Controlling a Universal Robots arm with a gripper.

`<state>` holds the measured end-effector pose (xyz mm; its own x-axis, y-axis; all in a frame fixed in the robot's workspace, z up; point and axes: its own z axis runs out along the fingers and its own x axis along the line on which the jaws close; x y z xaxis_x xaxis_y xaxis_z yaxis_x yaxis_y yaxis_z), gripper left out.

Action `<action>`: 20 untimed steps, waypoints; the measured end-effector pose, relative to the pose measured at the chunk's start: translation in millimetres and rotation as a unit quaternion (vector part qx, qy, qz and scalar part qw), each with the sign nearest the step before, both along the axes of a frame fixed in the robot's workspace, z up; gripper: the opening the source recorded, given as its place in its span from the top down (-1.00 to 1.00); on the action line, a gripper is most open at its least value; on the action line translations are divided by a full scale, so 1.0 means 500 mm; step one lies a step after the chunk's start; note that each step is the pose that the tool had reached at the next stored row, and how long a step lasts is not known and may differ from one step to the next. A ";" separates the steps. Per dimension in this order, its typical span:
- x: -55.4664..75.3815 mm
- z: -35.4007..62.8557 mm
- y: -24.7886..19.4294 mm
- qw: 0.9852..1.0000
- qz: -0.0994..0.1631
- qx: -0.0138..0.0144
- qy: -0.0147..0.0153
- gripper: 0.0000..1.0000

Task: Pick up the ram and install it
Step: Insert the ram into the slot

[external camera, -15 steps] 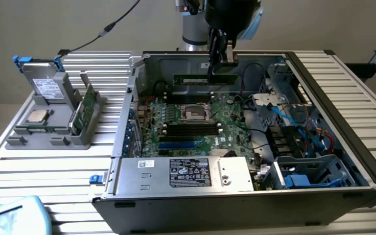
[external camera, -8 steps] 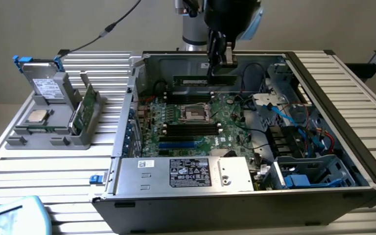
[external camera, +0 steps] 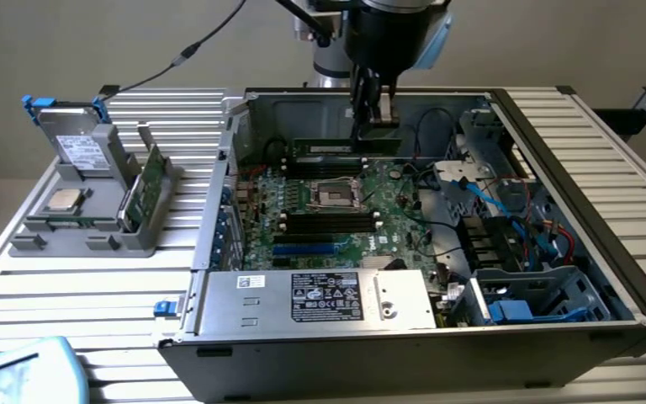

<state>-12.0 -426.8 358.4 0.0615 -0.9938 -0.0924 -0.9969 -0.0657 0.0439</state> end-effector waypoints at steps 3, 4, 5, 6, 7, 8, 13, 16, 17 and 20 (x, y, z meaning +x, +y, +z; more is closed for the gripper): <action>-0.004 -0.011 0.0013 1.000 0.000 0.000 0.000 0.72; -0.006 -0.015 0.0017 1.000 0.000 0.000 0.000 0.72; -0.008 -0.018 0.0021 1.000 0.000 0.000 0.000 0.72; -0.010 -0.022 0.0025 1.000 0.000 0.000 0.000 0.72; -0.013 -0.026 0.0027 1.000 0.000 0.000 0.000 0.72; -0.015 -0.029 0.0028 1.000 0.000 0.000 0.000 0.72; -0.023 -0.046 0.0041 1.000 0.000 -0.004 0.000 0.72; -0.025 -0.052 0.0052 1.000 0.000 -0.010 0.000 0.72; -0.026 -0.055 0.0057 1.000 0.000 -0.012 0.000 0.72; -0.026 -0.064 0.0079 1.000 0.000 -0.015 0.000 0.72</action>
<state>-25.1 -422.8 326.5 0.0609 -0.9962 -0.0629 -0.9969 -0.0639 0.0460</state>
